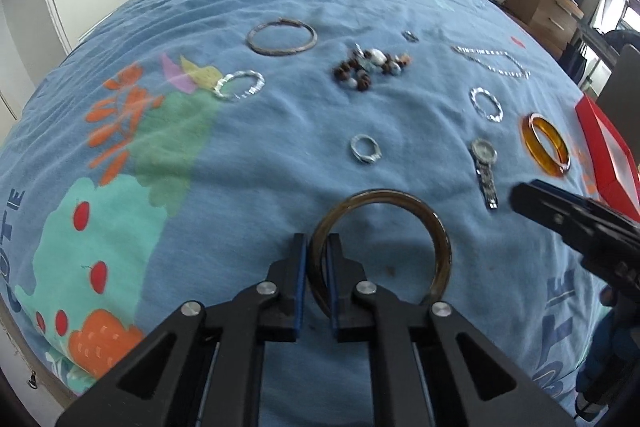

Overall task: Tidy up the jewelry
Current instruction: 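Grasp the dark bangle with the left tool while the right tool grasps the silver wristwatch, then carry the dark bangle and wristwatch with both tools over the red box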

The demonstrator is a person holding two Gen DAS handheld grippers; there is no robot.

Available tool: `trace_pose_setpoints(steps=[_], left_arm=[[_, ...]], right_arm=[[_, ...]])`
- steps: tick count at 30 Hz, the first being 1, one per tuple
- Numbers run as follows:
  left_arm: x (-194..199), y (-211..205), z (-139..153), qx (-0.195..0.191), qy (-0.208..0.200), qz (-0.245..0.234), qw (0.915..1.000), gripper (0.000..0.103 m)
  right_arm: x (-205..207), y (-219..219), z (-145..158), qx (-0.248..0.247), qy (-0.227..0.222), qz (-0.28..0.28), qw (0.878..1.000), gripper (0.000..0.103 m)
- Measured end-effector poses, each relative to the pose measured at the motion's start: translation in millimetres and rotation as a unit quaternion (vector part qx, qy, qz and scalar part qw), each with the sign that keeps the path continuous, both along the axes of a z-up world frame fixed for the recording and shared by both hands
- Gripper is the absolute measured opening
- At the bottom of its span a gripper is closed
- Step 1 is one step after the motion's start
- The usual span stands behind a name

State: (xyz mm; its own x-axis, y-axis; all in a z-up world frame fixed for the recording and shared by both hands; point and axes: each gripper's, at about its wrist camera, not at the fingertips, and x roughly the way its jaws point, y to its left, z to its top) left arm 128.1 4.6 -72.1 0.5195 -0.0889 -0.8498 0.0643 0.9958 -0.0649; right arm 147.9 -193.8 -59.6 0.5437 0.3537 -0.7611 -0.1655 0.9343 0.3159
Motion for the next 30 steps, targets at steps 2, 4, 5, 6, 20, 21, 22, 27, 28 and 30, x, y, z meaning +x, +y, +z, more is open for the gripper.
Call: trace_pose_setpoints(steps=[2,4,5,6,20,21,22,27,28,30], left_arm=[[1,6,3,-0.003,-0.003,0.005,1.0,0.008],[3,12,6,-0.006,-0.006,0.01,0.9999,0.008],[4,16,8,-0.008,-0.007,0.012,0.9999,0.008],[4,18,9,-0.008,-0.008,0.013,0.9999,0.008],[2,29,16,-0.012,-0.016,0.023,0.9995,0.008],[1,28,18,-0.012,-0.017,0.023,0.9995,0.008],[0,28,19,-0.012,-0.018,0.022,0.9995,0.008],[-5,19,31,-0.011,-0.028,0.011,0.9995,0.008],[-6,15,35,-0.012,-0.031,0.007,0.9994,0.008],[-8,6,41,-0.013,-0.035,-0.002,0.9993,0.008]], right_arm=[[11,6,-1,0.004,0.0,0.002,1.0,0.042],[23,12,-4,0.001,0.005,-0.002,1.0,0.042],[28,13,-6,0.003,0.008,-0.006,1.0,0.041],[31,14,-7,0.003,0.009,-0.01,1.0,0.04],[57,25,-25,-0.031,0.01,-0.027,0.999,0.023],[55,26,-22,-0.035,0.006,-0.022,0.999,0.023],[54,26,-20,-0.034,0.003,-0.02,0.999,0.023],[36,27,0,-0.022,-0.021,-0.006,1.0,0.023],[32,26,5,-0.019,-0.024,-0.006,1.0,0.023],[20,20,15,-0.01,-0.033,-0.01,0.999,0.023]])
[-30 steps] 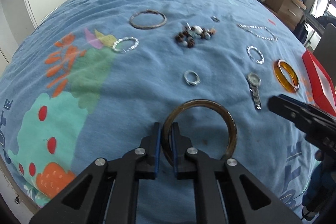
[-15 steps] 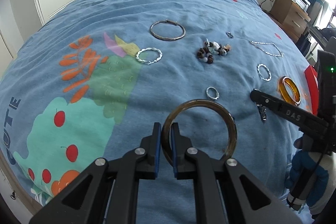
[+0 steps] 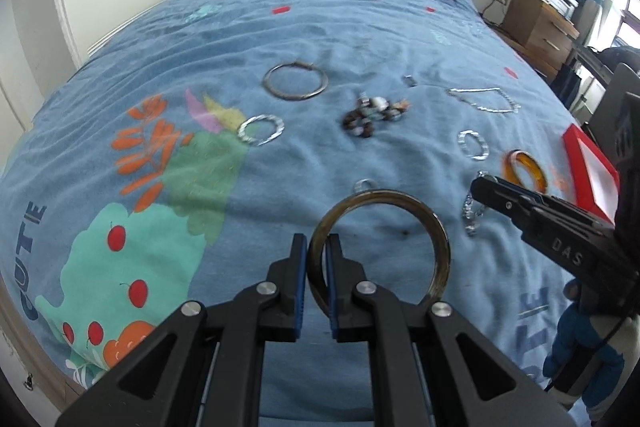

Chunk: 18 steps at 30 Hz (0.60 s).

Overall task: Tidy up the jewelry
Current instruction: 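Carry the dark bangle and wristwatch with both tools over the red box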

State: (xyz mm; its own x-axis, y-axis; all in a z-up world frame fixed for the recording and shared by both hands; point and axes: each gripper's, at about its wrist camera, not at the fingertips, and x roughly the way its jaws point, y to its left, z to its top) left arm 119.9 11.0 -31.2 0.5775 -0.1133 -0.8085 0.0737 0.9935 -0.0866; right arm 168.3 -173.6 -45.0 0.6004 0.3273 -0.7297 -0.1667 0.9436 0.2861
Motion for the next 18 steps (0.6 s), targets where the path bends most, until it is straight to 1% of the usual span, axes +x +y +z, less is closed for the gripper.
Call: trace_pose_setpoints(steps=[4,5,8,10,13,14,18], left_arm=[[-4,-26,14,-0.009,-0.007,-0.028,0.9995,0.008],[-5,-38,18,-0.012,-0.009,-0.04,0.9991,0.008],[-7,-74,29,-0.02,-0.013,-0.075,0.9969,0.008],[-6,-98,34,-0.025,-0.013,-0.099,0.9947,0.008],[-3,-152,44,-0.037,-0.013,-0.15,0.9879,0.008],[-3,-165,46,-0.039,-0.014,-0.161,0.9861,0.008],[4,-243,53,-0.043,-0.018,-0.225,0.9731,0.008]], right_arm=[[-25,-24,22,0.009,-0.022,-0.016,1.0,0.023],[-30,-30,26,0.009,-0.025,-0.02,0.999,0.023],[-51,-63,41,0.008,-0.038,-0.046,0.998,0.023],[-68,-95,51,0.004,-0.047,-0.072,0.996,0.023],[-88,-142,60,-0.007,-0.052,-0.109,0.993,0.023],[-93,-159,62,-0.01,-0.053,-0.123,0.991,0.023],[-115,-235,66,-0.032,-0.049,-0.188,0.981,0.023]])
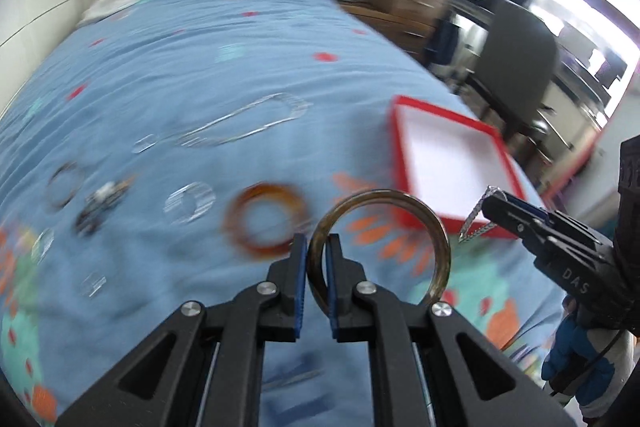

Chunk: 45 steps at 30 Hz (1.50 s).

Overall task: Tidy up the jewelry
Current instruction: 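Carry the dark bangle and wristwatch with both tools over the red box, then lower into the box and open both tools to release bangle and watch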

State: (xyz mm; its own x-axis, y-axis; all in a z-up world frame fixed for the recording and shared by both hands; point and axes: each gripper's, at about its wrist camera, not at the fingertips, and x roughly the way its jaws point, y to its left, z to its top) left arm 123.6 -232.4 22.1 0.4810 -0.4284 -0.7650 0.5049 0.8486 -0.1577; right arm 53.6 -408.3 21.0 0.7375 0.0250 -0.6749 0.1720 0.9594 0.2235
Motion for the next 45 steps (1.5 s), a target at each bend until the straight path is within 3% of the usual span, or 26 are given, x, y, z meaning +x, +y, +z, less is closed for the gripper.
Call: trace_pose_setpoints(steps=[7,14,21,24,45], left_arm=[[23,-120,-17,0.007,0.015,-0.074,0.9971,0.008],[47,-180,-58,0.044,0.041,-0.087,0.9944,0.008],[61,-181,-92,0.078,0.049,-0.074,0.993,0.008],[57,-183,-91,0.084,0.04,-0.073,0.9929,0.009],[35,-155,-92,0.071,0.079,0.032,0.9938,0.01]], right_arm=[[-4,-73,-14,-0.022,0.022,-0.047,0.998,0.023],[10,-97,-45,-0.019,0.053,-0.042,0.998,0.023],[11,-104,-68,-0.022,0.08,-0.04,0.996,0.023],[14,-100,-70,-0.034,0.089,-0.033,0.995,0.023],[16,-103,-76,-0.075,0.12,0.032,0.989,0.022]])
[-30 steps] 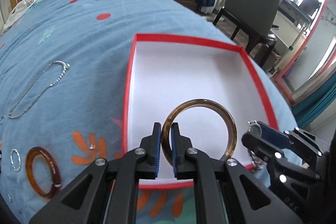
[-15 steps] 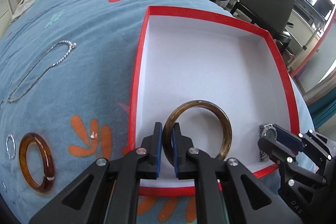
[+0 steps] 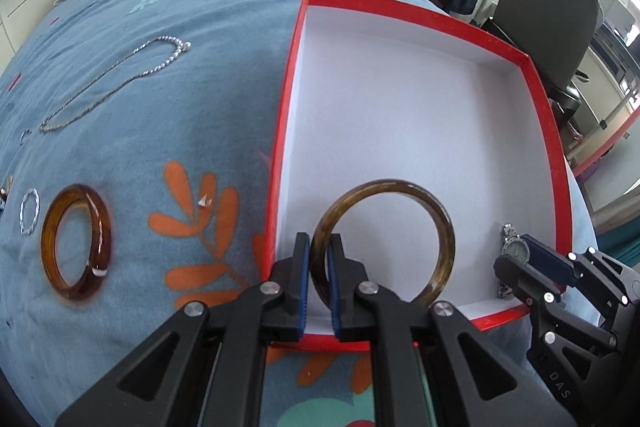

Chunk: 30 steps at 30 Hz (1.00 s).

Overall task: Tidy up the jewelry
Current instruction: 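Lower into the box and open both tools to release bangle and watch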

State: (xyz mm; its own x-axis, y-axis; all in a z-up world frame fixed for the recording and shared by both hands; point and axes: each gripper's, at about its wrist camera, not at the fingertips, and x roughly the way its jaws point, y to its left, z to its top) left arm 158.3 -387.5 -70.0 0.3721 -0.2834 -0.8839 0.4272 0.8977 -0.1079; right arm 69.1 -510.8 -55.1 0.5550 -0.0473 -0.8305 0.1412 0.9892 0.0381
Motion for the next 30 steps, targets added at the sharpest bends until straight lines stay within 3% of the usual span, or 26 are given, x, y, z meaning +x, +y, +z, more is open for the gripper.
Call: trace_pose_setpoints(steps=[11,24,30], left_arm=[[-12,12,-3,-0.009,0.024,0.036,0.999,0.011],[-13,9,-1,0.004,0.022,0.03,0.9993,0.012],[-24,3,3,0.003,0.016,0.007,0.9998,0.024]], right_arm=[[1,1,-2,-0.004,0.01,0.025,1.0,0.022],[2,8,1,-0.024,0.04,0.021,0.999,0.021],[-9,6,9,-0.015,0.028,0.006,0.999,0.026]])
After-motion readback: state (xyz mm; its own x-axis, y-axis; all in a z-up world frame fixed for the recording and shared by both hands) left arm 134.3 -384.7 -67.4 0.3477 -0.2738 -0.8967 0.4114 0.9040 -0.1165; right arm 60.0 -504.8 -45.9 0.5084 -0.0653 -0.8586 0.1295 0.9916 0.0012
